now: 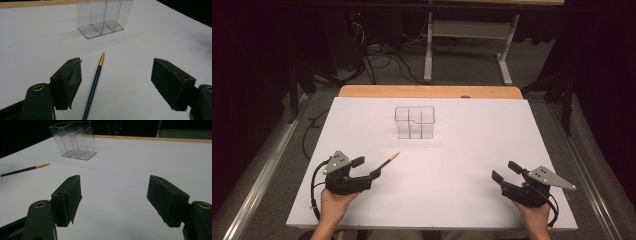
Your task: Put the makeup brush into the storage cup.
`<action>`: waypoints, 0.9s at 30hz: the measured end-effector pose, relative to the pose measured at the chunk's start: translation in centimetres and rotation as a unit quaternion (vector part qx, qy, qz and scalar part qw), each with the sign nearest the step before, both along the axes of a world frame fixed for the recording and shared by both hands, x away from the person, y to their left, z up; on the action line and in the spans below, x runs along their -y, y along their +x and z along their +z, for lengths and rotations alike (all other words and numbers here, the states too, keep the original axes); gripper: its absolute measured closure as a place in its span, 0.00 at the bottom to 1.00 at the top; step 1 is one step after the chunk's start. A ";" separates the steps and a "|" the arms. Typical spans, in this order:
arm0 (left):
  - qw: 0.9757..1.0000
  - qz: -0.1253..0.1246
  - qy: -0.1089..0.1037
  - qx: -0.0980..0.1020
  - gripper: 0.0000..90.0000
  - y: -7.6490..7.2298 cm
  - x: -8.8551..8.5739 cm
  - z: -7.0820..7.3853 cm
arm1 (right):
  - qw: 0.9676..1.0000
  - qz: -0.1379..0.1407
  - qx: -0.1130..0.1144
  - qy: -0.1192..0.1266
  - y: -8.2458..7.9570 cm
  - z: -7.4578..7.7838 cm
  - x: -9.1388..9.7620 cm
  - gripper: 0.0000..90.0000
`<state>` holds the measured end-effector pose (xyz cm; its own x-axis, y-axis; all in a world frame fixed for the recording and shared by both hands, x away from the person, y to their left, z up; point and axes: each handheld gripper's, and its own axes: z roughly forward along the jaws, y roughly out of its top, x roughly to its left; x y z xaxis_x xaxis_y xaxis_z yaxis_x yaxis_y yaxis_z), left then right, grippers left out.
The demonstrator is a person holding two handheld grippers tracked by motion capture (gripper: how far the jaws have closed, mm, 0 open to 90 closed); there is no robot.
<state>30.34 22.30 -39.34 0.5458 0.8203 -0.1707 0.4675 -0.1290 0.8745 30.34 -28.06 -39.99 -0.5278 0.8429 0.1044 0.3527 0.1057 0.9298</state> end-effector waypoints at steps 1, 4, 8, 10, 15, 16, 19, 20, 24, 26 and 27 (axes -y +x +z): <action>1.000 -0.002 0.002 -0.001 0.28 0.1 0.1 0.1 | 1.000 0.003 0.001 -0.002 0.0 0.0 0.0 0.33; 1.000 -0.004 0.002 0.001 0.28 0.2 0.5 0.3 | 1.000 0.006 -0.003 -0.001 0.1 -0.1 -0.1 0.33; 1.000 -0.007 0.004 0.003 0.27 0.4 0.7 0.6 | 1.000 0.008 -0.003 0.000 0.1 0.0 -0.1 0.33; 1.000 -0.009 0.004 0.003 0.27 0.5 0.7 0.7 | 1.000 0.007 -0.002 0.000 0.1 0.0 -0.1 0.33; 1.000 -0.015 -0.002 -0.003 0.27 0.9 0.9 0.9 | 1.000 0.002 -0.003 0.001 0.1 0.0 0.0 0.33; 1.000 -0.019 -0.013 -0.009 0.27 1.1 0.9 1.0 | 1.000 0.002 -0.002 0.001 0.1 0.0 0.0 0.33; 1.000 -0.022 -0.003 -0.009 0.27 1.4 1.2 1.1 | 1.000 0.004 -0.003 0.000 0.1 0.0 0.0 0.33; 1.000 -0.022 -0.003 -0.009 0.27 1.4 1.2 1.1 | 1.000 0.004 -0.003 0.000 0.1 0.0 0.0 0.33; 1.000 -0.025 -0.001 -0.009 0.27 1.7 1.5 1.2 | 1.000 0.004 -0.002 0.000 0.1 0.0 0.0 0.33; 1.000 -0.026 -0.002 -0.008 0.27 1.8 1.7 1.3 | 1.000 0.002 -0.001 0.002 0.1 0.0 0.0 0.32; 1.000 -0.030 -0.001 -0.008 0.27 1.9 1.9 1.4 | 1.000 0.003 0.000 0.001 0.1 0.0 0.0 0.32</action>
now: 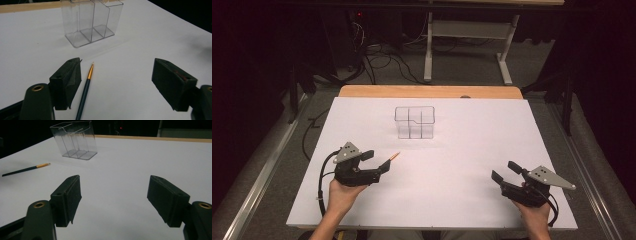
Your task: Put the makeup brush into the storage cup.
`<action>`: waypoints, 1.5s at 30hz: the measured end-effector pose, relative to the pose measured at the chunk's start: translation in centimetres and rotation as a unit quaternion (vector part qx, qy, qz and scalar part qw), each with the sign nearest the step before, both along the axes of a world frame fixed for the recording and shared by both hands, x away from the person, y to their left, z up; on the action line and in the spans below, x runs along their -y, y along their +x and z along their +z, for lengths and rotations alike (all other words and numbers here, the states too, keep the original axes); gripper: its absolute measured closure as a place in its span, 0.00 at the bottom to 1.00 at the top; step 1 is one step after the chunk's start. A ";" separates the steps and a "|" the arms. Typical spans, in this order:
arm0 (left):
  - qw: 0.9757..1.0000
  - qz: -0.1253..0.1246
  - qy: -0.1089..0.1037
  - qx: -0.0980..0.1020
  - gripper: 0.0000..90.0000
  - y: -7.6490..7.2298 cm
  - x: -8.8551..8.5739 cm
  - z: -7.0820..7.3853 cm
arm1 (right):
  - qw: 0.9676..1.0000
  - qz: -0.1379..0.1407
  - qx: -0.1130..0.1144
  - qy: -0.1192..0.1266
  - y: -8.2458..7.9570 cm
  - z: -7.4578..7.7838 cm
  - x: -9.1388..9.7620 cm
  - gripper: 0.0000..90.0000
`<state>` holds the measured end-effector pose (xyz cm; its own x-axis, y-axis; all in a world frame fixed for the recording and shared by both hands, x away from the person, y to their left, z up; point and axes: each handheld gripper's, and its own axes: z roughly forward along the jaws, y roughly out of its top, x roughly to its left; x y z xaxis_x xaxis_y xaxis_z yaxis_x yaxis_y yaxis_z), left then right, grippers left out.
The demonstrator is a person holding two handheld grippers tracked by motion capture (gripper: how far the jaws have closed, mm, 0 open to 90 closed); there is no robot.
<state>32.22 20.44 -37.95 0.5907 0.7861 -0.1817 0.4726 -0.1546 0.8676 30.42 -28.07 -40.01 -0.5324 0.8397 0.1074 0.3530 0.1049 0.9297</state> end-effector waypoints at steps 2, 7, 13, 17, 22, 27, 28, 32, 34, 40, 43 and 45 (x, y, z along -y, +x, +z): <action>1.000 -0.002 0.002 0.000 0.27 0.1 0.1 0.0 | 1.000 0.000 0.000 0.000 0.0 0.0 0.0 0.32; 1.000 -0.006 0.011 0.003 0.27 0.5 0.5 0.2 | 1.000 0.000 -0.002 0.001 0.0 0.0 0.0 0.32; 1.000 -0.011 0.016 0.001 0.27 1.0 1.2 0.3 | 1.000 0.000 -0.001 -0.001 0.0 0.0 0.0 0.32; 1.000 -0.011 0.021 0.003 0.27 1.3 1.5 0.4 | 1.000 0.001 -0.002 -0.002 0.0 0.0 0.0 0.32; 1.000 -0.013 0.021 0.004 0.27 1.7 1.9 0.6 | 1.000 0.001 -0.002 -0.001 0.0 0.0 0.0 0.32; 1.000 -0.018 0.023 0.002 0.27 2.1 2.3 0.7 | 1.000 0.001 -0.002 -0.001 0.0 0.0 0.0 0.32; 1.000 -0.018 0.024 0.002 0.27 2.2 2.3 0.7 | 1.000 0.000 -0.002 -0.001 0.0 0.0 0.0 0.32; 0.999 -0.020 0.032 0.005 0.27 2.7 2.8 1.0 | 1.000 0.000 -0.003 0.000 0.0 0.0 0.0 0.32; 0.999 -0.019 0.037 0.008 0.27 2.8 3.0 1.2 | 1.000 0.001 -0.002 0.000 0.0 0.0 0.0 0.32; 0.999 -0.018 0.043 0.005 0.27 3.4 3.4 1.3 | 1.000 0.003 -0.002 0.000 0.0 0.0 -0.1 0.32; 0.999 -0.017 0.047 0.003 0.27 3.7 3.6 1.3 | 1.000 0.004 -0.003 -0.001 0.0 0.0 -0.1 0.32; 0.999 -0.020 0.049 -0.002 0.27 4.0 3.9 1.4 | 1.000 0.003 -0.005 0.001 0.0 0.0 -0.1 0.32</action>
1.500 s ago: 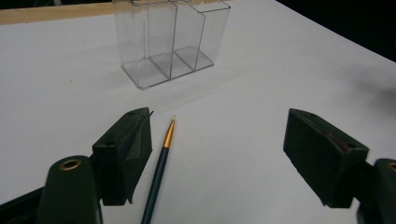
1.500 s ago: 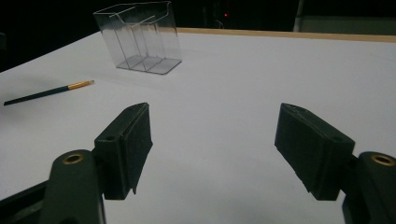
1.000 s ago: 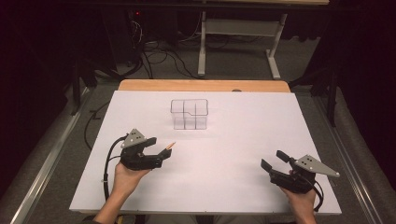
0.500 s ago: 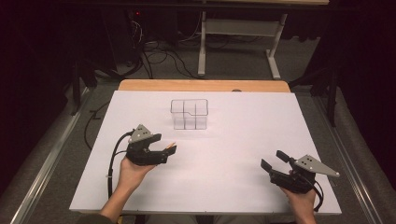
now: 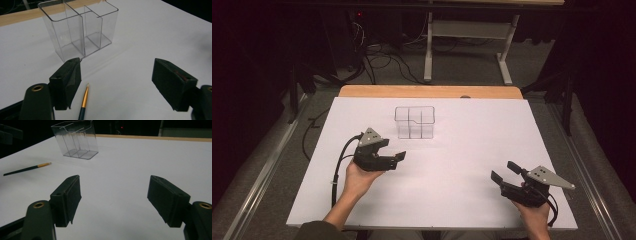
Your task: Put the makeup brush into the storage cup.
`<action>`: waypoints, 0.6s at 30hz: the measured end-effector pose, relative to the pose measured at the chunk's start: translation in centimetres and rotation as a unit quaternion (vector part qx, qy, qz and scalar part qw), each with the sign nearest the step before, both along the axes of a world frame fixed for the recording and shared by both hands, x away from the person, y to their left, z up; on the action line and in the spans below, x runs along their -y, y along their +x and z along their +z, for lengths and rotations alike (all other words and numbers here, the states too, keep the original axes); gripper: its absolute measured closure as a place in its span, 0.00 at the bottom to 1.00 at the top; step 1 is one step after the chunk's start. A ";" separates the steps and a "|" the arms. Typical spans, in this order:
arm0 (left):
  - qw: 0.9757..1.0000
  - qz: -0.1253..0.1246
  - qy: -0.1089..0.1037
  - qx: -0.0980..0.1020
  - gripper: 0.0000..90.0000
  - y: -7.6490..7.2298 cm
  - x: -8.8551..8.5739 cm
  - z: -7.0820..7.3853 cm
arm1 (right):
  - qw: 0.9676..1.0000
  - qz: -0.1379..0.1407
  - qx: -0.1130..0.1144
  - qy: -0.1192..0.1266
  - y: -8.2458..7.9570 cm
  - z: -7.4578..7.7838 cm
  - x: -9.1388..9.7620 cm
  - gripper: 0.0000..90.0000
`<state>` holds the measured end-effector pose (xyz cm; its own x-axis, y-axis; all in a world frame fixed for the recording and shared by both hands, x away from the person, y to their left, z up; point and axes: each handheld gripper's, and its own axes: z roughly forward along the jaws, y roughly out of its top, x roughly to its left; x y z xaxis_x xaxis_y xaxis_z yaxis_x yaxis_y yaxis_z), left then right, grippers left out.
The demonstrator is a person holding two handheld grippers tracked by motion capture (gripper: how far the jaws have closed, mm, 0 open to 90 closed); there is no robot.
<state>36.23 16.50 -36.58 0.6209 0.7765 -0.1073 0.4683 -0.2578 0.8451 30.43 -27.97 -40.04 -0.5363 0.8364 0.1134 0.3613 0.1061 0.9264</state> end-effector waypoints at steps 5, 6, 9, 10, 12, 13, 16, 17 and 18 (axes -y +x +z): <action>1.000 0.001 0.015 -0.003 0.26 0.4 0.5 0.1 | 1.000 0.001 0.002 0.001 0.0 0.0 0.1 0.32; 1.000 0.001 0.015 -0.003 0.26 0.4 0.5 0.1 | 1.000 0.001 0.001 0.001 0.0 0.0 0.1 0.32; 1.000 0.001 0.025 -0.005 0.26 0.5 0.8 0.2 | 1.000 0.002 0.001 0.001 0.0 0.0 0.1 0.32; 1.000 0.000 0.030 -0.006 0.26 0.6 0.9 0.2 | 1.000 0.003 0.000 0.002 0.0 0.0 0.1 0.32; 0.999 0.002 0.037 -0.008 0.26 0.8 1.0 0.3 | 1.000 0.003 0.001 0.001 0.0 0.0 0.1 0.32; 0.999 0.002 0.037 -0.008 0.26 0.8 1.0 0.3 | 1.000 0.003 0.001 0.001 0.0 0.0 0.1 0.32; 0.999 0.004 0.042 -0.017 0.27 1.1 1.2 0.3 | 1.000 0.000 0.002 0.002 0.1 0.0 0.3 0.32; 0.999 0.005 0.047 -0.018 0.27 1.2 1.3 0.3 | 1.000 0.000 0.003 0.002 0.0 0.0 0.3 0.32; 0.999 0.004 0.048 -0.020 0.27 1.2 1.3 0.4 | 1.000 0.000 0.003 0.002 0.0 0.0 0.3 0.32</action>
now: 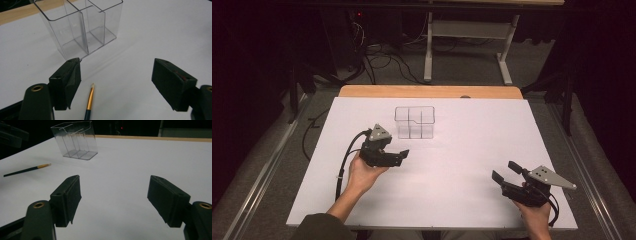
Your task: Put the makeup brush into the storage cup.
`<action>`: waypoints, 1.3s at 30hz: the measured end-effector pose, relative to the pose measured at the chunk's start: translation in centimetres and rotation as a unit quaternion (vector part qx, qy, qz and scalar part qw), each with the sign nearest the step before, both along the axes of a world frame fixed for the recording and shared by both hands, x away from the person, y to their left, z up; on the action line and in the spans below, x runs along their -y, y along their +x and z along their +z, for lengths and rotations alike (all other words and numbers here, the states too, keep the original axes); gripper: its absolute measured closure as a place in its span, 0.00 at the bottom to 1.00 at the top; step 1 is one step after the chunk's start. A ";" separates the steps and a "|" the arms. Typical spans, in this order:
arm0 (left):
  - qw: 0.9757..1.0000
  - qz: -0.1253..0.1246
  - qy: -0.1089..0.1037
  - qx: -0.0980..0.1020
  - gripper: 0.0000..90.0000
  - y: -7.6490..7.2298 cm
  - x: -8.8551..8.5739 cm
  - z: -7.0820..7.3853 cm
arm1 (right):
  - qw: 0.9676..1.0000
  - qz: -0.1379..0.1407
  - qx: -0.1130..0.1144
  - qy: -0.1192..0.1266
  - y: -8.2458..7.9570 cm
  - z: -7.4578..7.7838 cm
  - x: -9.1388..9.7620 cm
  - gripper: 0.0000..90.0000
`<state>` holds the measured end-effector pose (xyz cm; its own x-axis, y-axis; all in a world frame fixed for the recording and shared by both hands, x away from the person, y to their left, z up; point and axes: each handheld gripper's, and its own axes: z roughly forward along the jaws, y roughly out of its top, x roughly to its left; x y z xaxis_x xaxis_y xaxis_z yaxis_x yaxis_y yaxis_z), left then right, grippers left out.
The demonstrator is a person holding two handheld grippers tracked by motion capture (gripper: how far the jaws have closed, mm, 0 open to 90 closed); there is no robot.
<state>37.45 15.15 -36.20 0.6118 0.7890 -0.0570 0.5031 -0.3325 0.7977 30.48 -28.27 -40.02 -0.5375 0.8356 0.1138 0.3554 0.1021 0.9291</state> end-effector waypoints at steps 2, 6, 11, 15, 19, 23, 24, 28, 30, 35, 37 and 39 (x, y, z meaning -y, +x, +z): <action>1.000 -0.003 0.006 -0.004 0.28 0.0 0.2 0.1 | 1.000 0.001 0.000 -0.002 0.0 0.0 -0.1 0.32; 1.000 -0.006 0.025 -0.014 0.28 0.1 0.5 0.2 | 1.000 0.003 -0.001 -0.004 0.0 0.0 -0.2 0.32; 0.998 -0.005 0.054 -0.026 0.28 0.3 0.7 0.4 | 1.000 0.003 0.000 -0.004 0.0 0.0 -0.2 0.32; 0.997 -0.005 0.072 -0.038 0.27 0.6 0.8 0.5 | 1.000 0.004 -0.002 -0.005 0.0 0.0 -0.2 0.32; 0.995 -0.002 0.087 -0.052 0.27 0.9 0.7 0.4 | 1.000 0.006 -0.002 -0.006 0.0 0.0 -0.3 0.32; 0.993 0.003 0.098 -0.065 0.29 1.1 0.5 0.2 | 1.000 0.005 -0.002 -0.005 0.0 0.0 -0.2 0.32; 0.993 0.005 0.098 -0.066 0.29 1.1 0.5 0.1 | 1.000 0.005 -0.002 -0.005 0.0 0.0 -0.2 0.32; 0.991 0.005 0.110 -0.077 0.31 1.3 0.4 0.1 | 1.000 0.005 -0.002 -0.006 0.0 0.0 -0.3 0.32; 0.990 0.005 0.118 -0.083 0.33 1.4 0.4 0.1 | 1.000 0.005 -0.002 -0.006 0.0 0.0 -0.3 0.32; 0.988 0.002 0.124 -0.093 0.38 1.7 0.3 0.4 | 1.000 0.006 -0.003 -0.007 0.0 0.0 -0.3 0.32; 0.987 0.000 0.127 -0.096 0.38 1.7 0.3 0.4 | 1.000 0.006 -0.004 -0.007 0.0 0.0 -0.3 0.32; 0.986 -0.002 0.131 -0.099 0.39 1.8 0.3 0.5 | 1.000 0.005 -0.003 -0.007 0.0 0.0 -0.3 0.32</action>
<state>39.24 14.81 -35.73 0.6124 0.7900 0.0298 0.6383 -0.5164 0.5710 30.47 -27.98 -40.06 -0.5454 0.8315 0.1057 0.3597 0.1182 0.9256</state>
